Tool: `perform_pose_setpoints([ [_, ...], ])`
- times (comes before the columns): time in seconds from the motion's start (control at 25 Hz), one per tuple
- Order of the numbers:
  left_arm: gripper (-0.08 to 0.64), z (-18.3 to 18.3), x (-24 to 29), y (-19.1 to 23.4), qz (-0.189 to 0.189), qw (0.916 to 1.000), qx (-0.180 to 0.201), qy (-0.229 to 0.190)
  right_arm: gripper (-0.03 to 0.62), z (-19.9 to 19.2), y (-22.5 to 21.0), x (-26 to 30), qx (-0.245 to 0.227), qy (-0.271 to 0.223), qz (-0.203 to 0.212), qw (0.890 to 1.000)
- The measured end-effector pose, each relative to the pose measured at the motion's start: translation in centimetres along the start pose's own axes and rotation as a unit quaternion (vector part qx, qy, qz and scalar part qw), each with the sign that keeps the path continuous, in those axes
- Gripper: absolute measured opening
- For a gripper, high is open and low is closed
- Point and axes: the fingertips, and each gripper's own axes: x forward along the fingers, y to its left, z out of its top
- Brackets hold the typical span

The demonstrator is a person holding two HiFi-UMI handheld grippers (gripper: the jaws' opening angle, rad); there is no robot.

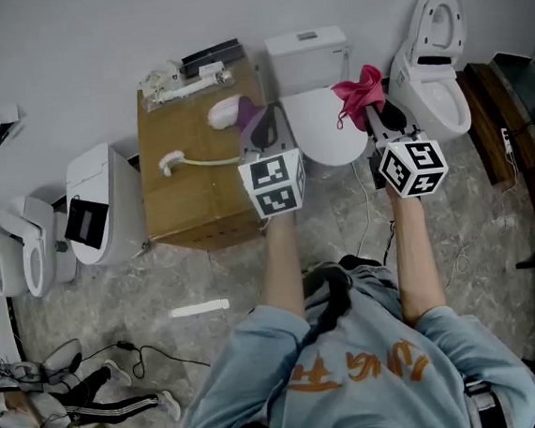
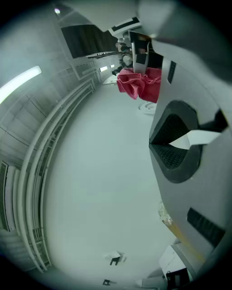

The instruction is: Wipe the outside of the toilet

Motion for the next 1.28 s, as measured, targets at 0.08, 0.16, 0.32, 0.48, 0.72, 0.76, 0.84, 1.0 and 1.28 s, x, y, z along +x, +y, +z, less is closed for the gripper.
perform_pose_setpoints([
  [0.08,0.025,0.1,0.1,0.6,0.002,1.0000,-0.002,0.003,0.074,0.0,0.6,0.4,-0.001,0.002,0.006,1.000],
  [0.16,0.025,0.1,0.1,1.1,0.006,1.0000,-0.004,0.005,0.074,0.0,1.2,0.8,-0.005,0.002,0.013,1.000],
  [0.32,0.025,0.1,0.1,1.6,0.010,0.9999,-0.007,0.003,0.074,0.1,1.7,1.0,-0.011,0.000,0.026,1.000],
  [0.48,0.025,0.0,0.2,1.8,0.010,0.9999,-0.011,0.004,0.074,0.3,1.9,1.1,0.013,-0.016,0.030,0.999],
  [0.72,0.025,-0.5,-0.1,2.6,0.015,0.9995,-0.024,0.011,0.074,-0.5,1.4,0.7,0.016,0.002,0.015,1.000],
  [0.76,0.025,-0.4,-0.2,2.6,0.015,0.9995,-0.025,0.009,0.074,-0.3,1.2,0.5,0.016,0.001,0.014,1.000],
  [0.84,0.025,0.0,-0.3,2.9,0.016,0.9995,-0.028,0.004,0.074,0.2,1.2,0.4,0.015,-0.002,0.016,1.000],
  [1.0,0.025,0.3,-0.3,3.3,0.018,0.9993,-0.034,-0.001,0.074,0.5,1.4,0.6,0.007,-0.002,0.018,1.000],
  [1.28,0.025,0.1,0.9,4.5,0.042,0.9990,-0.013,-0.003,0.074,0.4,1.0,1.9,-0.002,0.002,0.022,1.000],
])
